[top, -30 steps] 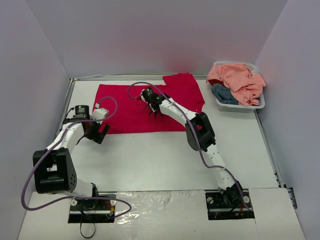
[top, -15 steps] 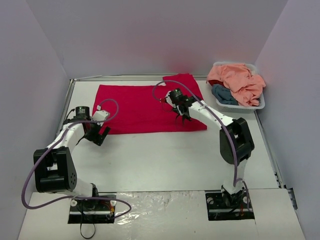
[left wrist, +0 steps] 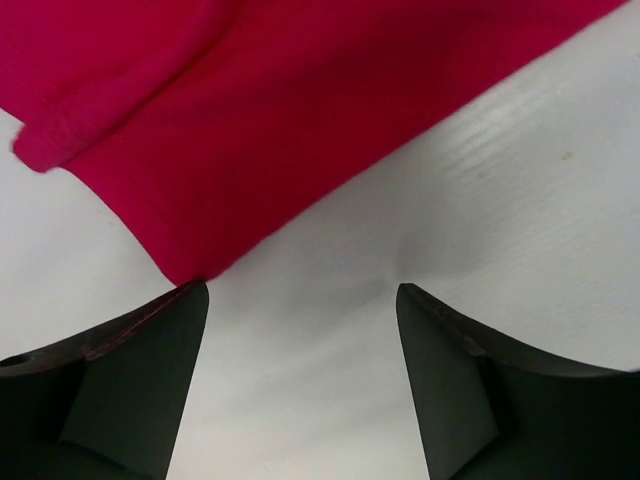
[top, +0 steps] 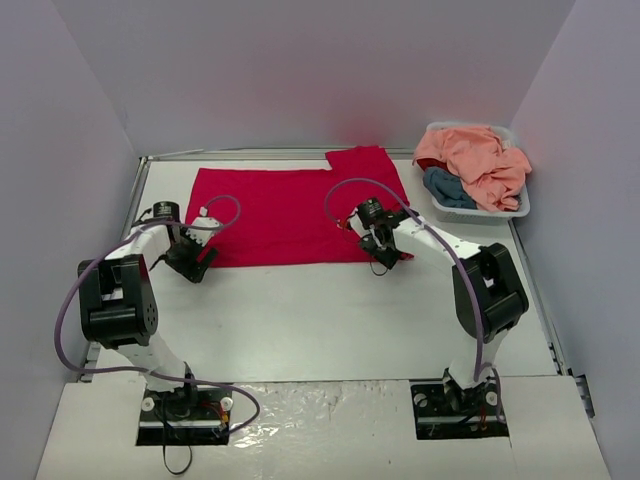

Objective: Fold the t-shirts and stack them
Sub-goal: Fold the flattened tshirt in 1/3 of the way

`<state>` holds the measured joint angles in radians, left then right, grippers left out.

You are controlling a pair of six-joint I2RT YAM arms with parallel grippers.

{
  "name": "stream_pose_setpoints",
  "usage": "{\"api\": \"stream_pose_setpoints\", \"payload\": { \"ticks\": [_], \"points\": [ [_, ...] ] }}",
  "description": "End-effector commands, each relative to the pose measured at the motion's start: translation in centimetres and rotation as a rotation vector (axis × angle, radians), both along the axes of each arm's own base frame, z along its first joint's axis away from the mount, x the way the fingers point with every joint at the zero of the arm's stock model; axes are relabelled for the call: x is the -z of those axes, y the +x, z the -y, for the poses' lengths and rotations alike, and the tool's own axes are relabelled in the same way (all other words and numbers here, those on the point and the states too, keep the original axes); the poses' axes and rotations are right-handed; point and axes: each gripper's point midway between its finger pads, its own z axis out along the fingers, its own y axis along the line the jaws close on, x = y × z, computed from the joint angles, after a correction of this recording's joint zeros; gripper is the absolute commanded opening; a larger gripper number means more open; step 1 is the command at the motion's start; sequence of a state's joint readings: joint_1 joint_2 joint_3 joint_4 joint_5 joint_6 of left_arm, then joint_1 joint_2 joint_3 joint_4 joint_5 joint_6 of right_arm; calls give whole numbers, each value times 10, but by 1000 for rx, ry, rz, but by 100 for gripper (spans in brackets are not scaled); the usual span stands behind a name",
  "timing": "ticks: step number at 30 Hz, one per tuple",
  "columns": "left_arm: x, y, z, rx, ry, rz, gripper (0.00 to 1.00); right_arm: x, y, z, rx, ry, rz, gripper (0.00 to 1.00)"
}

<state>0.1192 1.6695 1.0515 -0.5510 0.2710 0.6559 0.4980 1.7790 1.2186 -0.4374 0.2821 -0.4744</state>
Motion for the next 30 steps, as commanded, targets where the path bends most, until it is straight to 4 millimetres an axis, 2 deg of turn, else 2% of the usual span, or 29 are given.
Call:
{"api": "stream_pose_setpoints", "payload": {
  "ticks": [1, 6, 12, 24, 30],
  "points": [
    [-11, 10, -7, 38, -5, 9, 74, 1, -15, 0, 29, 64, -39, 41],
    [-10, 14, -14, 36, 1, 4, 79, 15, -20, 3, 42, 86, -83, 41],
    [-5, 14, -16, 46, 0, -16, 78, 21, -22, 7, 61, 93, -103, 40],
    [5, 20, -16, 54, -41, -59, 61, 19, -23, 22, 108, 129, -104, 40],
    [6, 21, -18, 57, -41, -74, 46, 17, -23, 29, 131, 159, -102, 40]
  ]
}}
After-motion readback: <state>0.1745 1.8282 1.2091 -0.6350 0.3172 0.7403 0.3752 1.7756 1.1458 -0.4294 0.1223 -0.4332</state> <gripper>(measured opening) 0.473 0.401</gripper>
